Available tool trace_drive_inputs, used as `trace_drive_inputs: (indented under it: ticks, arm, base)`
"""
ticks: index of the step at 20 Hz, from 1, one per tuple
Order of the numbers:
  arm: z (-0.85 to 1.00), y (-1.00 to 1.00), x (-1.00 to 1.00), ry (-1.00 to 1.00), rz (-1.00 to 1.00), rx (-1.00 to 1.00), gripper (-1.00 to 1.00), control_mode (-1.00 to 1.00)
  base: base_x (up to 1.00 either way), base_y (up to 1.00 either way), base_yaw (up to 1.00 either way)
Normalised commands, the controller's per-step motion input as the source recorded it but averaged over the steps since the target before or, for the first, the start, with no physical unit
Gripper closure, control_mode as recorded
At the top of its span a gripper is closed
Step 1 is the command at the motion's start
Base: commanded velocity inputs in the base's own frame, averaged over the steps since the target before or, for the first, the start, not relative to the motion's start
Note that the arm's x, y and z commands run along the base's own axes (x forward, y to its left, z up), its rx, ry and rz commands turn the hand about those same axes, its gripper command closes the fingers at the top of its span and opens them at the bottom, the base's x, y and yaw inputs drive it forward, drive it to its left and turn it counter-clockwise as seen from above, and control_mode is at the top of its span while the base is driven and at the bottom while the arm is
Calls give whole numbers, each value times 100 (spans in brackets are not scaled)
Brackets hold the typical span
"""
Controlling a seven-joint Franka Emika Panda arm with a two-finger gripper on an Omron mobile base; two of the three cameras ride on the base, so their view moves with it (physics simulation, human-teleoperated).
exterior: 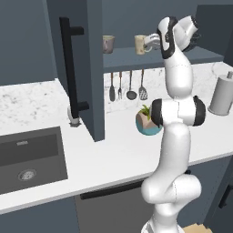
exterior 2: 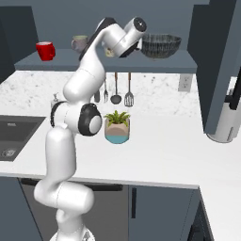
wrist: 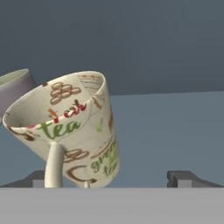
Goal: Gather all objects into one cabinet and sort the glasses and bowls to opposite sides.
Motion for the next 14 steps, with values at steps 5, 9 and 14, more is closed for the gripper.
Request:
trace_drive_inputs:
  ticks: [5,9,14]
  arm:
    - [0,6,0,0,0,0,-100,-100]
    - [0,18,0,0,0,0,-100,-100]
    - [-10,27,0,0,0,0,100,-100]
  base:
    - [0,0,0]
    - [0,0,0]
    - [0,0,0]
